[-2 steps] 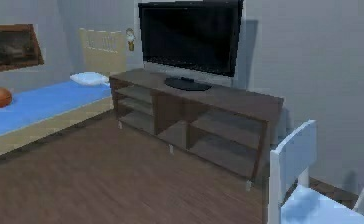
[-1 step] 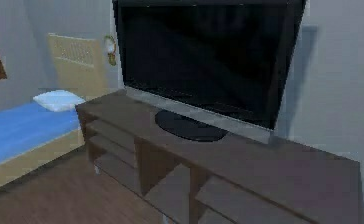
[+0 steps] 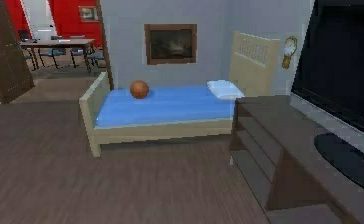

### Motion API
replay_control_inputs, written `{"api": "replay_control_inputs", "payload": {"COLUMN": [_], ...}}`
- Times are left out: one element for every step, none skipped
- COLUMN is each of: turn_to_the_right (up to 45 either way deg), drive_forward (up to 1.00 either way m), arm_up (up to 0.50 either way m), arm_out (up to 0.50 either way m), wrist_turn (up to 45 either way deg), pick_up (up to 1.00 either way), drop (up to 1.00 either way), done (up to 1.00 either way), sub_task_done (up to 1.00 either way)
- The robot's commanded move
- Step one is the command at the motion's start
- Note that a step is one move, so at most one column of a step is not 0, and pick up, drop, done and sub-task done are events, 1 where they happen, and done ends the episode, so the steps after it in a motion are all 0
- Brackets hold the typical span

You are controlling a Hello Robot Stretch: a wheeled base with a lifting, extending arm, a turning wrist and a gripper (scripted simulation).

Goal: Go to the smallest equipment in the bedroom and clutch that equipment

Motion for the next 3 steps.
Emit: {"api": "replay_control_inputs", "payload": {"turn_to_the_right": [-6.0, 0.0, -6.0], "drive_forward": [0.00, 1.00, 0.00], "arm_up": [0.00, 0.00, 0.00], "arm_out": [0.00, 0.00, 0.00], "wrist_turn": [0.0, 0.0, 0.0], "pick_up": [0.00, 0.00, 0.00], "drop": [0.00, 0.00, 0.00], "done": [0.00, 0.00, 0.00], "sub_task_done": [0.00, 0.00, 0.00]}}
